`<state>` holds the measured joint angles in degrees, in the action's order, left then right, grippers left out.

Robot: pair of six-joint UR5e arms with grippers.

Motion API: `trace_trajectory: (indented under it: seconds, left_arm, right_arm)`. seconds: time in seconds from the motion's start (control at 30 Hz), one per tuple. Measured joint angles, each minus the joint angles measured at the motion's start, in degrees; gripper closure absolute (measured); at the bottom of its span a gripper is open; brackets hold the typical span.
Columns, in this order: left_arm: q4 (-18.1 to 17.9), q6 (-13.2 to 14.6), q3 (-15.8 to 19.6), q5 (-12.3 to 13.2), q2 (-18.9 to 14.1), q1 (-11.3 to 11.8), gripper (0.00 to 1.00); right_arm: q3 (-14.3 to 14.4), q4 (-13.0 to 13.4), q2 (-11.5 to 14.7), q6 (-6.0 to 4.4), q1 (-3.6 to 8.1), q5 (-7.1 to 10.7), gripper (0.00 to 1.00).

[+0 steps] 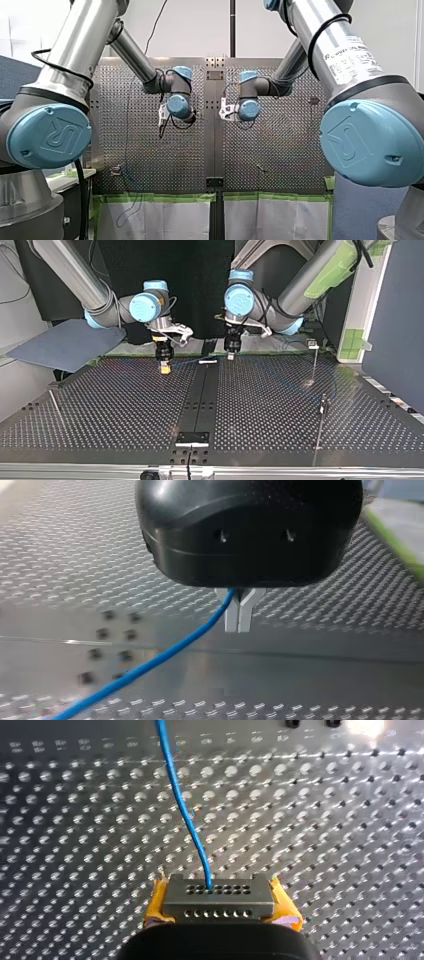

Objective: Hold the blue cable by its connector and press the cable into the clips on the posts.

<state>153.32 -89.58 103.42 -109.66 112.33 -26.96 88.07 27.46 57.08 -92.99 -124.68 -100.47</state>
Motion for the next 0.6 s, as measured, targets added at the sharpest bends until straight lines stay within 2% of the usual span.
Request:
trace_trajectory:
  seconds: [0.2,0.37,0.6]
  left_arm:
    - [-2.54,-0.73,1.00,-0.05,2.71,-1.10,1.00]
    - [-3.23,-0.98,1.05,-0.19,3.29,-1.52,1.00]
    - [-3.70,-1.13,1.06,-0.26,3.64,-2.23,1.00]
  right_arm:
    - [3.30,3.28,-0.02,-0.03,0.08,-0.15,1.00]
    - [6.00,5.99,-0.03,-0.26,0.09,-0.35,1.00]
    - [9.50,9.50,-0.07,-0.11,0.09,-2.32,1.00]
